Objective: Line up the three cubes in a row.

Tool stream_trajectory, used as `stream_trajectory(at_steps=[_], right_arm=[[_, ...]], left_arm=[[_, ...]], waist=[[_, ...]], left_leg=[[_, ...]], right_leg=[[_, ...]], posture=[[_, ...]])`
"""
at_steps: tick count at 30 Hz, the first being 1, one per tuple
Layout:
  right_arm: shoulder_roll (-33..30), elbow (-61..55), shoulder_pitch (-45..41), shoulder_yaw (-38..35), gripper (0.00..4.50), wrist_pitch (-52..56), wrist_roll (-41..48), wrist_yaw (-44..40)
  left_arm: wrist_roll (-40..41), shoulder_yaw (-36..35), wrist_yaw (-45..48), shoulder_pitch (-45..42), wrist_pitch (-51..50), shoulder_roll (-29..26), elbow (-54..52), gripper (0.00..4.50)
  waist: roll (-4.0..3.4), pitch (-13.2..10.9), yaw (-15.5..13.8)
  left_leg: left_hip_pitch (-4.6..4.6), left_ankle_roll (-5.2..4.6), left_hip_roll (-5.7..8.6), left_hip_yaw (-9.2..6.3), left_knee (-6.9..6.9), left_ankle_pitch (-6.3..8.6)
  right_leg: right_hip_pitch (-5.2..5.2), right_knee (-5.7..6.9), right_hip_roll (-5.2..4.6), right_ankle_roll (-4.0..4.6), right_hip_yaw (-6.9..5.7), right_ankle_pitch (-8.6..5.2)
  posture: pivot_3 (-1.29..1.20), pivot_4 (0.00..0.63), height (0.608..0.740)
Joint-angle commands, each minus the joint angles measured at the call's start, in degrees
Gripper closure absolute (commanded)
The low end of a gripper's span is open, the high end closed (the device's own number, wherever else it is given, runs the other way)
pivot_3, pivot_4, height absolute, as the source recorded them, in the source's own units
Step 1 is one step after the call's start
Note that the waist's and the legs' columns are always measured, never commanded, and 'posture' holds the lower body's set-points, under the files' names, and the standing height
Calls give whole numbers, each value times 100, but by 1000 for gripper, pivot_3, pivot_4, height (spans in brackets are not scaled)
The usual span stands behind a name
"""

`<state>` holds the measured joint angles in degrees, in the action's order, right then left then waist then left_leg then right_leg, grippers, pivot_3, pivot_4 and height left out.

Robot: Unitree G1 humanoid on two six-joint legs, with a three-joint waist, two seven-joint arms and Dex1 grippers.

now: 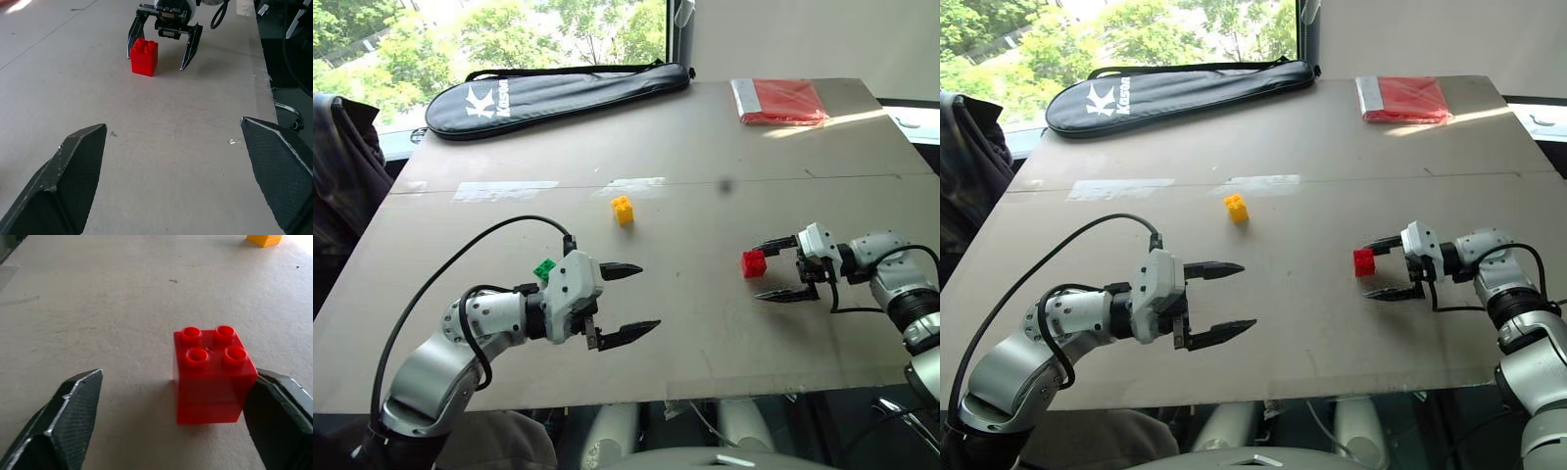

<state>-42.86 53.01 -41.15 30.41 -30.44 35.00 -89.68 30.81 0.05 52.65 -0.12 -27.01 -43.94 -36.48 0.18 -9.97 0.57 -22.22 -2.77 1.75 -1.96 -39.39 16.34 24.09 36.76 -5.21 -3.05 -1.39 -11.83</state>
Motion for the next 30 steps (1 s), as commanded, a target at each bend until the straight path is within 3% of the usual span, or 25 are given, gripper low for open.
stream_trajectory(at_steps=[1,10,19,30], right_arm=[[43,206,-168,-277,15,-349,-159,-282],[280,735,-297,-625,15,-610,-664,-282],[497,1201,-437,-1754,15,-778,-1355,-185],[554,1432,-550,-2295,15,-882,-2206,136]], left_arm=[[75,-31,16,-72,55,15,-108,0],[32,-18,56,-150,74,22,-39,0],[10,-12,95,-140,85,27,-28,0],[-15,143,96,-254,87,92,3,0]], waist=[[-1,0,1],[-1,0,2],[-1,-1,2],[0,-1,14]], left_leg=[[0,0,0,0,0,0],[1,3,0,0,0,-2],[1,25,1,2,0,-14],[2,25,1,3,0,-15]], right_leg=[[0,0,2,0,0,0],[0,1,9,0,1,0],[-1,2,12,0,1,1],[-1,3,13,0,3,1]], posture=[[0,150,694],[0,150,694],[0,150,694],[0,150,694]])
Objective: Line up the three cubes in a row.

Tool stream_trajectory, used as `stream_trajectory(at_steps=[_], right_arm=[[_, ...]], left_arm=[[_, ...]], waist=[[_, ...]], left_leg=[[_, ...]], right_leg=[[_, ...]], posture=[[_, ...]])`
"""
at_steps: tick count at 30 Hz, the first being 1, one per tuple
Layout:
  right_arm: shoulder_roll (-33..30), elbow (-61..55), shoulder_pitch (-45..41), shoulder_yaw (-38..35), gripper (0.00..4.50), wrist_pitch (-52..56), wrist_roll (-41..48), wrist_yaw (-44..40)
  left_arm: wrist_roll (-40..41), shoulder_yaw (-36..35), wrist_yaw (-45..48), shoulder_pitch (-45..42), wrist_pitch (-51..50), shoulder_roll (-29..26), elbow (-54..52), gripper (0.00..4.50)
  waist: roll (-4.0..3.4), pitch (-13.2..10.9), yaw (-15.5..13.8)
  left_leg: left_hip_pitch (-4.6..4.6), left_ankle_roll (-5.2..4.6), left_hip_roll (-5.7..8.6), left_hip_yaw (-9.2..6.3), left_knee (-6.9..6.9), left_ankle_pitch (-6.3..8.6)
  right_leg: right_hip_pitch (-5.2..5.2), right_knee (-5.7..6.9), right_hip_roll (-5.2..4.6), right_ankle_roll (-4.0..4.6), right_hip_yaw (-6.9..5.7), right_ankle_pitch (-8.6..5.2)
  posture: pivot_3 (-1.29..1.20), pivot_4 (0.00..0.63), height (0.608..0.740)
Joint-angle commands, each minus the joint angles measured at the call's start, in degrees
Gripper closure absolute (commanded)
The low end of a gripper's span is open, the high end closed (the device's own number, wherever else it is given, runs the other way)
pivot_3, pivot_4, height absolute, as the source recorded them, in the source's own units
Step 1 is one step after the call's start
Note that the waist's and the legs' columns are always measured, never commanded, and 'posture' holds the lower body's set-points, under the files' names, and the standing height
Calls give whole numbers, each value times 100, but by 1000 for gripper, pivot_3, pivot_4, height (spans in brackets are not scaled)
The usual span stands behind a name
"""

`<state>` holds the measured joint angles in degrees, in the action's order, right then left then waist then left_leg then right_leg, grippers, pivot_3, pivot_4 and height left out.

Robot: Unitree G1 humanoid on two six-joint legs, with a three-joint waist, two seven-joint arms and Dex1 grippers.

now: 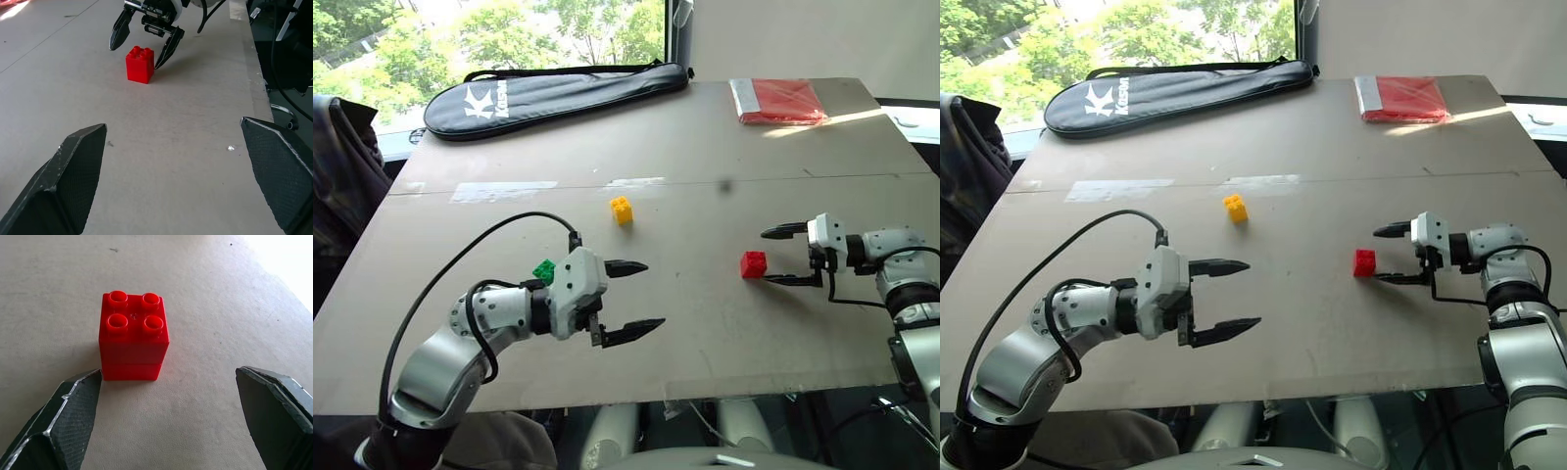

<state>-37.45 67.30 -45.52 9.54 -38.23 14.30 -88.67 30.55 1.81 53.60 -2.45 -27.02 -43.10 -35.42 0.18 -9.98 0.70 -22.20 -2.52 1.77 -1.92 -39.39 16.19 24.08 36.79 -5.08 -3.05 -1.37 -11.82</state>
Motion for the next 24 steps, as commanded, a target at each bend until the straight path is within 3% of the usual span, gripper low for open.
stream_trajectory(at_steps=[1,15,19,24], right_arm=[[24,23,-120,-236,15,-117,-204,86],[-68,-141,-23,-727,15,65,-307,-314],[-448,-986,267,-470,15,684,346,-383],[-888,-3119,1037,-220,15,2317,1941,-383]], left_arm=[[7,-30,-9,-18,86,6,-108,0],[30,-124,-58,112,125,19,-99,0],[164,-179,-192,324,292,307,-206,0],[-8,-326,-305,701,606,541,-59,0]], waist=[[0,0,0],[0,0,0],[-1,-1,-4],[0,-3,-11]], left_leg=[[0,0,0,0,0,0],[1,0,0,2,0,0],[0,-1,0,2,0,0],[-3,-20,-1,-3,0,12]], right_leg=[[0,0,0,0,0,0],[-1,0,1,0,2,0],[0,0,-1,0,3,0],[0,-2,-28,0,20,0]], posture=[[0,150,694],[0,150,694],[0,150,694],[0,150,694]])
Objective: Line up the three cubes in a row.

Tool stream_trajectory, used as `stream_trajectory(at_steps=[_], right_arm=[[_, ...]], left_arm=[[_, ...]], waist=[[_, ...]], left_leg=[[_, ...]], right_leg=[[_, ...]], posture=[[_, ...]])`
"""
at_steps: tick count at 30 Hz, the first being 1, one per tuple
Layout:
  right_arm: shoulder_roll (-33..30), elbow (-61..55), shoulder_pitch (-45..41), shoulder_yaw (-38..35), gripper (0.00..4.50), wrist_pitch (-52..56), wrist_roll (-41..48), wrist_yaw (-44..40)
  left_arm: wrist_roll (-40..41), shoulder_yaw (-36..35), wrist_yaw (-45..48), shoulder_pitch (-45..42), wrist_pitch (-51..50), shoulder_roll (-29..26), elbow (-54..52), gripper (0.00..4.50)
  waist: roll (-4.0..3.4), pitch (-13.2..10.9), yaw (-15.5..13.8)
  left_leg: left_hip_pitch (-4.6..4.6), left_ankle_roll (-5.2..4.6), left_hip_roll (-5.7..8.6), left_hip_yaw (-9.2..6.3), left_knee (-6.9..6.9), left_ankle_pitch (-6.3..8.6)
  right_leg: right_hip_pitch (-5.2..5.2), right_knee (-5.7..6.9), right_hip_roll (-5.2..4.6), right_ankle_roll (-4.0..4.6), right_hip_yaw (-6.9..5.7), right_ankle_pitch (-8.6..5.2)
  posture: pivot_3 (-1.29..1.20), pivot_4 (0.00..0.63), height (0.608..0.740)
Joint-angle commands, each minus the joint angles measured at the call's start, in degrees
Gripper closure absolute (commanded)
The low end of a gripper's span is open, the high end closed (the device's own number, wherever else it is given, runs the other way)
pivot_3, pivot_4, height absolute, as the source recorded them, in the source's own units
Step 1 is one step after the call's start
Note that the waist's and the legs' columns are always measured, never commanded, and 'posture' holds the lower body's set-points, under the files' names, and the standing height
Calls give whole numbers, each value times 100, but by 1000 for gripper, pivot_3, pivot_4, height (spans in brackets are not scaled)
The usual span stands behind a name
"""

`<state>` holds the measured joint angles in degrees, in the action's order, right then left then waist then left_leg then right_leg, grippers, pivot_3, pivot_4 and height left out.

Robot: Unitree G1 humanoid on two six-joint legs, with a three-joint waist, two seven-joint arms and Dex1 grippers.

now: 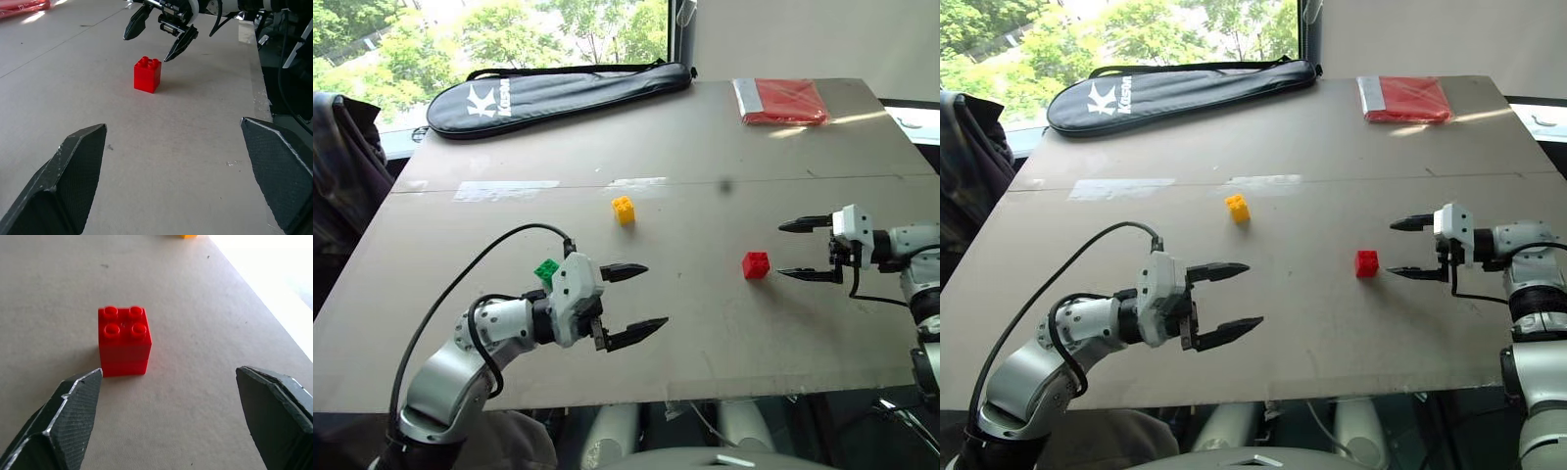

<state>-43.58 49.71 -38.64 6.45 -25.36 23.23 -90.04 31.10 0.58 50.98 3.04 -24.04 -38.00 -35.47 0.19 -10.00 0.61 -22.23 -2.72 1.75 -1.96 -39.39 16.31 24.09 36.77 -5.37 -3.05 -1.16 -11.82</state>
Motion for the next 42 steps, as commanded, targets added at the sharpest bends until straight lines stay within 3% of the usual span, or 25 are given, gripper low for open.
stream_trajectory(at_steps=[1,8,12,19,28,42], right_arm=[[-313,-1938,584,-13,15,1470,1362,-246],[-366,-3785,1794,-699,15,2663,1979,-154],[-154,-4006,2359,-1109,15,2486,2083,-227],[37,-3705,2745,-1601,15,2141,1859,-198],[236,-3877,3091,-2000,15,2080,1824,-27],[401,-4529,3347,-2059,15,2377,1834,290]], left_arm=[[-130,-338,-187,225,489,169,38,0],[-663,-894,-898,1079,1481,842,109,0],[-1071,-1402,-1654,1528,1754,1245,297,0],[-1560,-1917,-2469,1479,2132,1600,884,0],[-1453,-1863,-2050,1578,2451,1448,1559,0],[-1571,-1438,-1519,794,2298,951,2706,0]], waist=[[-2,-1,-1],[-2,-1,-64],[-1,-1,-158],[0,-1,-161],[1,-1,-153],[2,0,-143]], left_leg=[[-1,-3,-1,-2,1,2],[2,-5,-3,-2,1,4],[-16,-6,-3,-3,1,4],[-16,-6,-2,-3,-5,4],[-17,-6,-2,-4,-4,4],[-17,-5,-3,-6,-3,4]], right_leg=[[1,2,0,0,0,0],[-1,-1,-4,1,1,1],[13,-4,-3,0,-4,1],[12,-2,0,-1,-32,2],[12,-2,0,-1,-35,1],[14,0,2,-8,-36,5]], posture=[[0,150,694],[0,150,694],[0,150,694],[0,150,694],[0,150,694],[0,150,694]])
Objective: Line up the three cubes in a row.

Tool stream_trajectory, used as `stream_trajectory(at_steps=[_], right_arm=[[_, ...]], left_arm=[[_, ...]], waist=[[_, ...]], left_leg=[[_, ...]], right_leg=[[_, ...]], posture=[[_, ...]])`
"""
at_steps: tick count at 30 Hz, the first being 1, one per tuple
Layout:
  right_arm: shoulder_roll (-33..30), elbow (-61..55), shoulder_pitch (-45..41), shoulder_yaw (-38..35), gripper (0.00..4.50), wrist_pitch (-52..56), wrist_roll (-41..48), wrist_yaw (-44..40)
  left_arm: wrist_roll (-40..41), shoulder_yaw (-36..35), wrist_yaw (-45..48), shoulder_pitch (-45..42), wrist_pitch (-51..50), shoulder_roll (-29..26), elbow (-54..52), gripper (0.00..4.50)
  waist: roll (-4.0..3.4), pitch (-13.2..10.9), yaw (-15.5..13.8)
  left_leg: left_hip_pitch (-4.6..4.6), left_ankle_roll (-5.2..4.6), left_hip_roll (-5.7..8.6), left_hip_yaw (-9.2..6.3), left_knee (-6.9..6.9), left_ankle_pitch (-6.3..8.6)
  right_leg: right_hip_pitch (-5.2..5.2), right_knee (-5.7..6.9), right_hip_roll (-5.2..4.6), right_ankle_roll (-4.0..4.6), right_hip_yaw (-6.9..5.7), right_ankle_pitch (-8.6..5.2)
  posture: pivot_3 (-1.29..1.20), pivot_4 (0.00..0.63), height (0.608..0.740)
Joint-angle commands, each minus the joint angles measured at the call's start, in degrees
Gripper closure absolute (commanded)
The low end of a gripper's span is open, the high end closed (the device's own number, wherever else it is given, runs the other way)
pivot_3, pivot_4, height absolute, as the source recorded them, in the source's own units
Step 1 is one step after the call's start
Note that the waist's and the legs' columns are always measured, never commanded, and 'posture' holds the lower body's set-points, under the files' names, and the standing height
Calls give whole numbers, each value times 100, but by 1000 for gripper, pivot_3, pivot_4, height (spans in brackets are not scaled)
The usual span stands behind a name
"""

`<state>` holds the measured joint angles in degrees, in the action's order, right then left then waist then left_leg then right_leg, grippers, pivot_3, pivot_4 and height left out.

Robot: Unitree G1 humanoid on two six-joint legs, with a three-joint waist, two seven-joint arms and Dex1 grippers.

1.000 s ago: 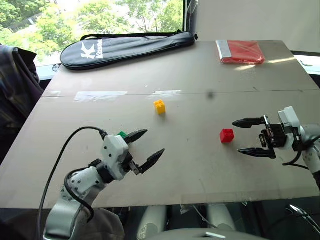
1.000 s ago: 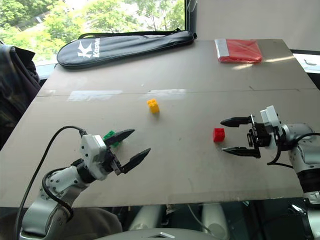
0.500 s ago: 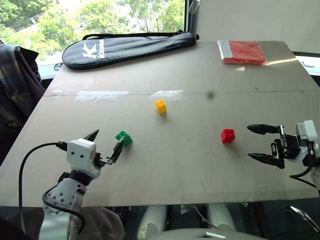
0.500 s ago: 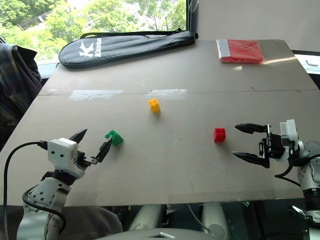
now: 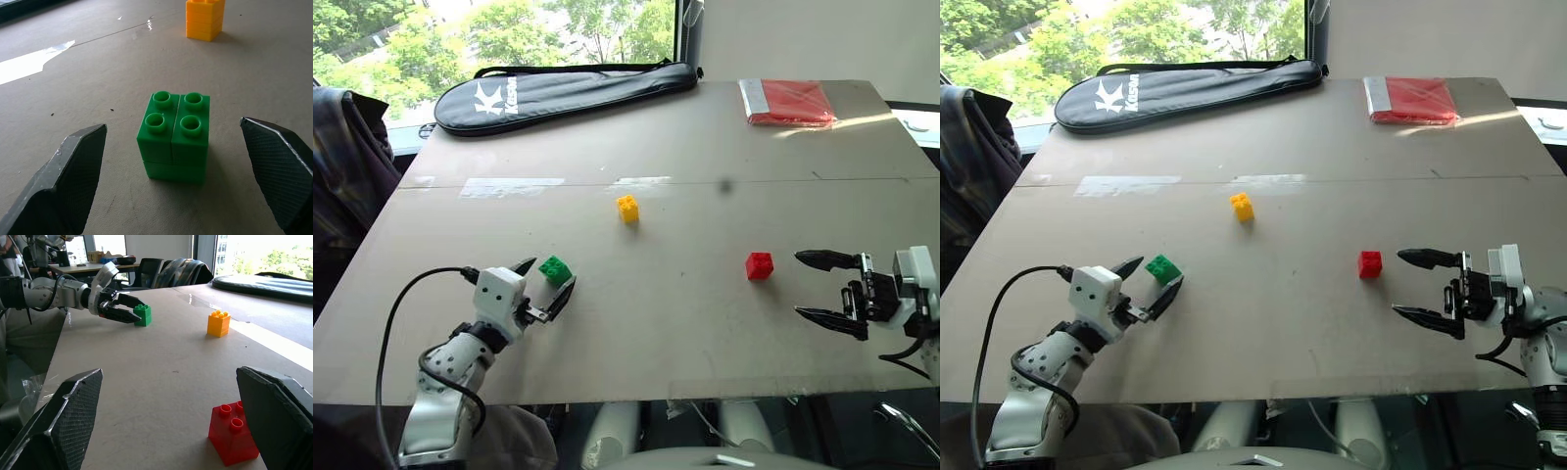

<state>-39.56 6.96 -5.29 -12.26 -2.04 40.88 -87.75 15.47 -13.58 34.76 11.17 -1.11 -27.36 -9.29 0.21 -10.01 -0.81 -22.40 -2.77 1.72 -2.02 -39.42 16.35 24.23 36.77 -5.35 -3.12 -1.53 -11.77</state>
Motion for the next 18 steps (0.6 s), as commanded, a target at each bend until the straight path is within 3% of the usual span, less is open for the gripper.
stream_trajectory(at_steps=[1,5,6,8,13,18], right_arm=[[1,-284,17,-192,15,61,66,81],[6,-388,33,-191,15,140,76,144],[-3,-436,37,-189,3,196,106,155],[-7,-494,41,-194,0,253,127,169],[-11,-550,41,-204,0,296,96,192],[-24,-618,28,-224,0,368,120,223]], left_arm=[[10,-3,173,-30,13,-142,180,0],[89,42,421,-139,62,-212,437,0],[125,41,470,-202,53,-218,510,261],[150,42,548,-291,79,-223,620,911],[117,89,701,-422,148,-228,711,3201],[199,183,1003,-558,39,-354,589,3273]], waist=[[0,0,-3],[-1,1,-8],[-1,1,-9],[-2,1,-10],[-2,1,-12],[-2,1,-12]], left_leg=[[0,0,0,0,0,0],[0,0,0,-1,0,0],[0,0,0,-1,0,0],[0,0,0,-1,0,0],[0,0,0,-1,0,0],[0,0,1,-1,0,0]], right_leg=[[0,0,-1,0,1,0],[0,0,-2,1,-1,0],[0,0,-2,1,-1,0],[0,0,-3,1,-2,0],[0,0,-4,0,-1,0],[0,0,-5,0,-2,0]], posture=[[0,150,694],[0,150,694],[0,150,694],[0,150,694],[0,150,694],[0,150,694]])
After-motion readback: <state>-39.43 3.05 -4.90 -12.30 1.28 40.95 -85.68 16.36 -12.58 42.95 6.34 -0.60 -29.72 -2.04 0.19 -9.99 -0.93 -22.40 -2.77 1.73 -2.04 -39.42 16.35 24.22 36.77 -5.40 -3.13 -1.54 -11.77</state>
